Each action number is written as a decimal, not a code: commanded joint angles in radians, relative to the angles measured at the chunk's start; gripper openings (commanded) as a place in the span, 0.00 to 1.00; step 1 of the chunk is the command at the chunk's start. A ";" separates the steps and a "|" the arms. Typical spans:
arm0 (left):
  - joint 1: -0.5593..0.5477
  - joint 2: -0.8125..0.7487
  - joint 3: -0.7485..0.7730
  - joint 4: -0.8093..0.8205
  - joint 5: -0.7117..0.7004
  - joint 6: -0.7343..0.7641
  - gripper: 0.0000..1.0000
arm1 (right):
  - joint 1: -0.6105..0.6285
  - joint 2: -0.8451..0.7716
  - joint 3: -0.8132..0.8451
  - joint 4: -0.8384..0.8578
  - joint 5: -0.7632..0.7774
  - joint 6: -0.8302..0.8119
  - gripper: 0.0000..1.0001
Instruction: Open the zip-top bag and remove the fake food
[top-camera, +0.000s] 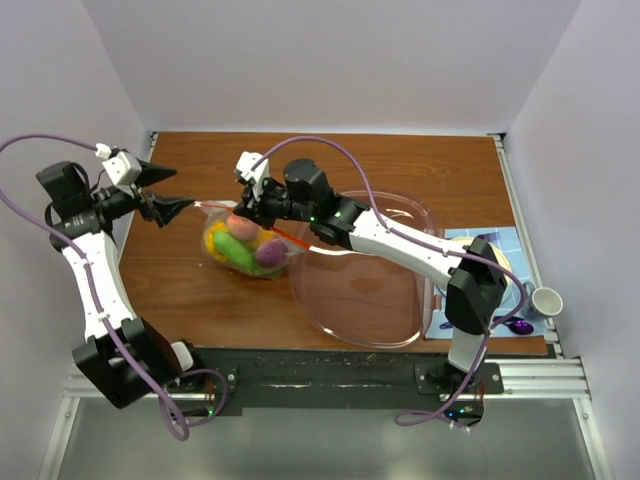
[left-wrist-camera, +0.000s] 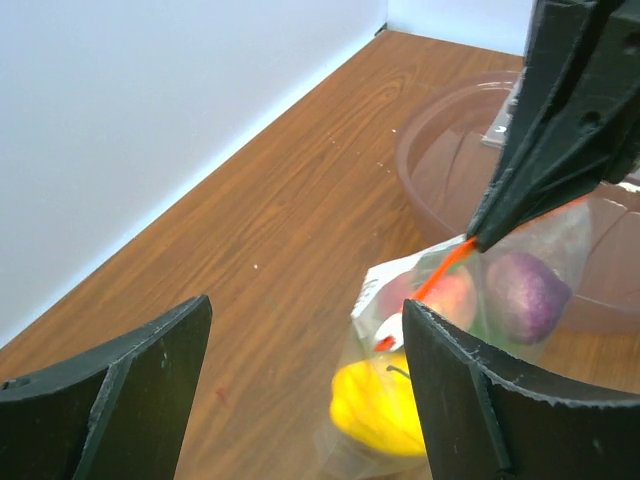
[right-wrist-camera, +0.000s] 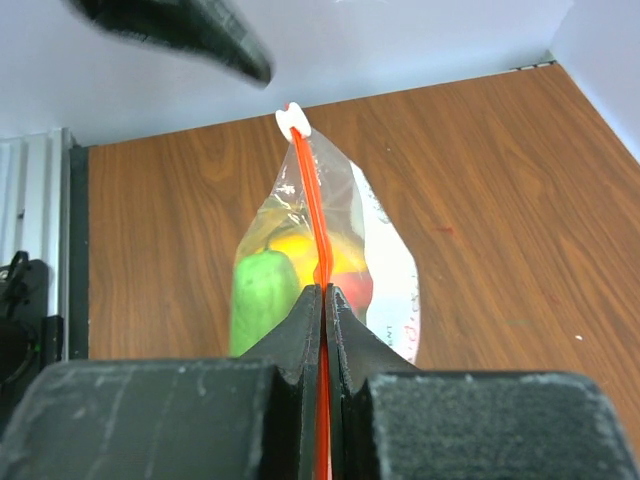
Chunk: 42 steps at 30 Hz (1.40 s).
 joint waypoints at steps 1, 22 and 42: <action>-0.008 0.078 0.047 -0.020 0.240 0.030 0.81 | -0.010 -0.053 0.042 0.057 -0.065 0.030 0.00; -0.042 -0.004 -0.166 0.102 0.240 0.076 0.81 | -0.086 -0.019 0.082 0.105 -0.243 0.161 0.00; -0.166 -0.080 -0.074 -0.070 0.242 0.202 0.74 | -0.084 0.010 0.108 0.122 -0.383 0.245 0.00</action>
